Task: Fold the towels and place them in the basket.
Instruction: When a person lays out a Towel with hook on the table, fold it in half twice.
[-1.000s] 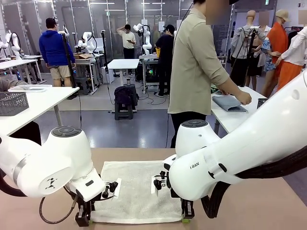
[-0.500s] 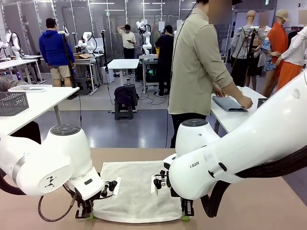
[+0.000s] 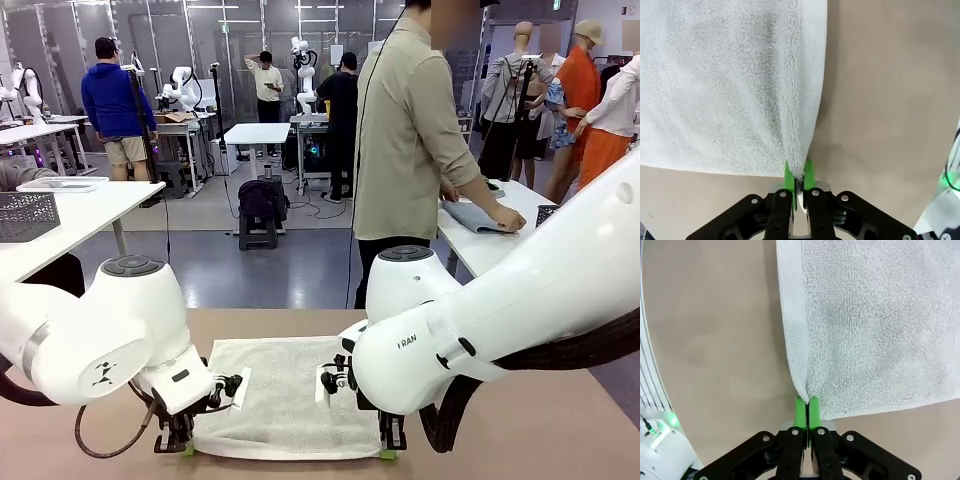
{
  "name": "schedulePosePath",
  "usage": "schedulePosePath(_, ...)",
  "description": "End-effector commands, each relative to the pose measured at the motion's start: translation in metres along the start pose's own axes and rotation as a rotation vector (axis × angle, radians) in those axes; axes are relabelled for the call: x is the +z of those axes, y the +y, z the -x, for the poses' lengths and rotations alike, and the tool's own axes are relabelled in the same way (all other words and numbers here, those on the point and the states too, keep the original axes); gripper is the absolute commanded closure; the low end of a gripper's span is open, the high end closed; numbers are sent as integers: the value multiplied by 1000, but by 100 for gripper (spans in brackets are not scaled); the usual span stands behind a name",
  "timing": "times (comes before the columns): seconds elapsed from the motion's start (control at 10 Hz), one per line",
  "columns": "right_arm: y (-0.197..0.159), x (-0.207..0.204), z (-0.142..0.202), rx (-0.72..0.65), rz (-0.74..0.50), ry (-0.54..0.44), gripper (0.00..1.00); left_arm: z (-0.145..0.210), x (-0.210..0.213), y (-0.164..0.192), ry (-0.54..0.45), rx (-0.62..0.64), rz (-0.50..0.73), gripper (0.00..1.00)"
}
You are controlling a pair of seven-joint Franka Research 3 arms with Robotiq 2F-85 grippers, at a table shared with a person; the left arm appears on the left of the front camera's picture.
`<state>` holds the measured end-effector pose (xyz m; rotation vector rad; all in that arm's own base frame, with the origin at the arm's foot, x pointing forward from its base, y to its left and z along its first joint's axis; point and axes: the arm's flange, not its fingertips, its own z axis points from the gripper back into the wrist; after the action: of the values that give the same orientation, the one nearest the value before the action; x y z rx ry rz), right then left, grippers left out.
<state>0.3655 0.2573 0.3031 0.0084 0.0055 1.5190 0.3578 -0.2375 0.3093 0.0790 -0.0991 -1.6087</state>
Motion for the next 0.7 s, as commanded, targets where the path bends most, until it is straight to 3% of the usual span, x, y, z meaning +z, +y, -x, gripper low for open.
schedulePosePath(0.0,10,20,3,-1,12,5,100,11,31,-22,-4,15,5,100)
schedulePosePath(0.3,10,39,1,15,35,-5,100,11,52,-20,-10,25,-12,100)
schedulePosePath(0.6,-18,60,-4,28,38,-23,100,9,69,10,10,34,-41,100)
